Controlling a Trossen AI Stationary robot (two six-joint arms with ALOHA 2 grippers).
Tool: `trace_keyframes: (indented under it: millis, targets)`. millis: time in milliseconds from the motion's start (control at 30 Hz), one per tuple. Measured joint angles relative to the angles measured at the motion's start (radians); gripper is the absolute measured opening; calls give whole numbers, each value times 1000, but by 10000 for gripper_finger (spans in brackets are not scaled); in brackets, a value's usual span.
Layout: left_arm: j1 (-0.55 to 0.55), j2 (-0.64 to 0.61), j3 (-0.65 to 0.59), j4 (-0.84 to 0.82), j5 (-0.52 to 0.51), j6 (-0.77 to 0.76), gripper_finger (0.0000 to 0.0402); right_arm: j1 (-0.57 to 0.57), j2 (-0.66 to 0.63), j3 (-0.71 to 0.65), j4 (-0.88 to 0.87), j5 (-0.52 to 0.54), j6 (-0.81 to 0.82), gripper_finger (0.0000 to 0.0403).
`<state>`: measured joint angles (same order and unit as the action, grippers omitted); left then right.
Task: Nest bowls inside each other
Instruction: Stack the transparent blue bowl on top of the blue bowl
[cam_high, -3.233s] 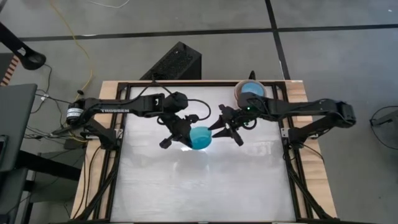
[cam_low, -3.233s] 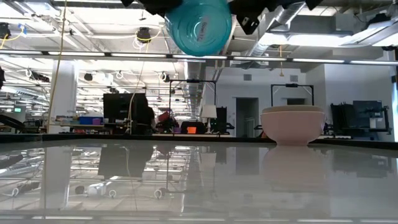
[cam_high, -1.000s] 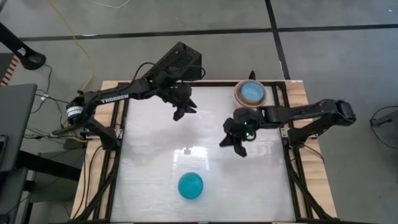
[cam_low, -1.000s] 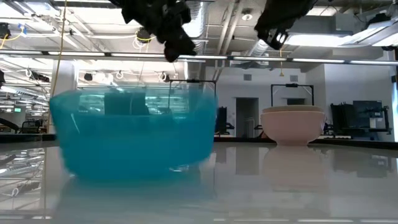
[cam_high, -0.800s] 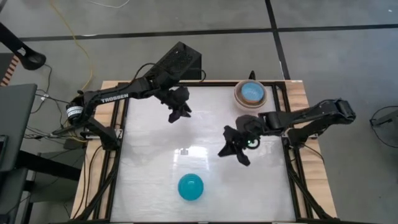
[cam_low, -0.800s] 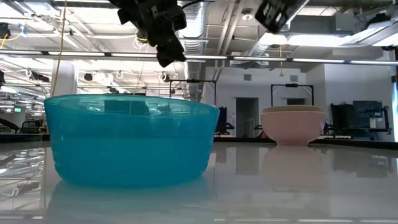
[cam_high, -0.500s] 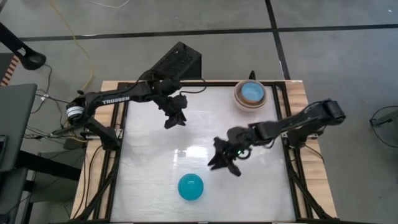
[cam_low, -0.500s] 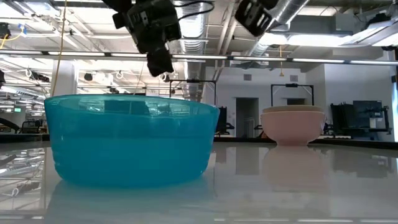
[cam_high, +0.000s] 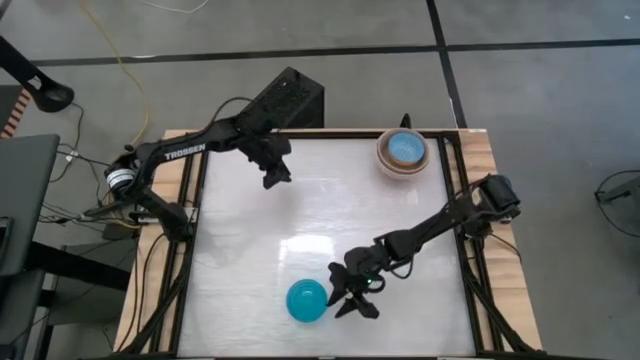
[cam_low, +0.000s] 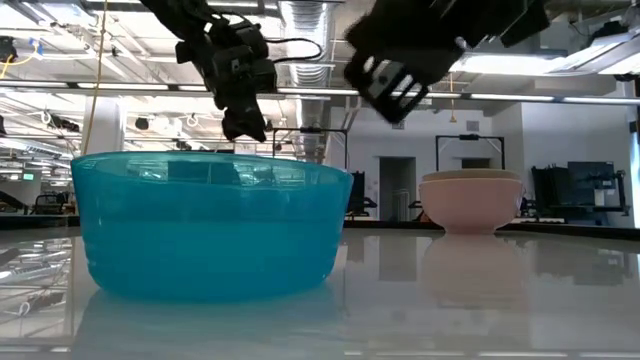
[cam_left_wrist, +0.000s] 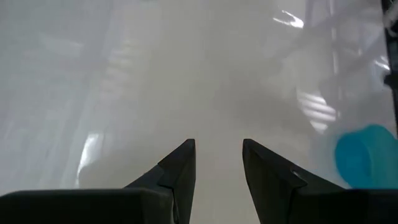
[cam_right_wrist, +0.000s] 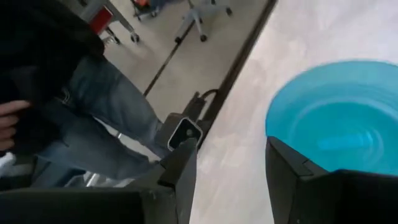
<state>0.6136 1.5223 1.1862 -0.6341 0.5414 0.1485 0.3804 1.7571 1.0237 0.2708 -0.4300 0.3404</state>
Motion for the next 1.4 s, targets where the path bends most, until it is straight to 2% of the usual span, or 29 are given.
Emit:
trace_keyframes:
  millis: [67,267,500,600,667,833,933,1233,1400]
  targets:
    - [26,0,0,1,0,-4,121,-2,30,3,32,3,-20,158]
    - [54,0,0,4,15,-17,121,-39,125,95,-17,10,-162,155]
    - [53,0,0,4,23,-38,121,-46,221,234,-367,9,-391,155]
    - [53,0,0,4,27,-45,121,-32,228,251,-459,9,-472,155]
    - [53,0,0,4,28,-45,121,-25,228,255,-457,19,-502,155]
    - [53,0,0,4,22,-51,121,-36,228,255,-457,89,-499,155]
    - [53,0,0,4,22,-57,121,-38,228,255,-447,94,-500,151]
    - [53,0,0,4,23,-59,121,-22,228,255,-501,77,-487,134]
    - [53,0,0,4,23,-62,121,-36,222,254,-506,7,-424,139]
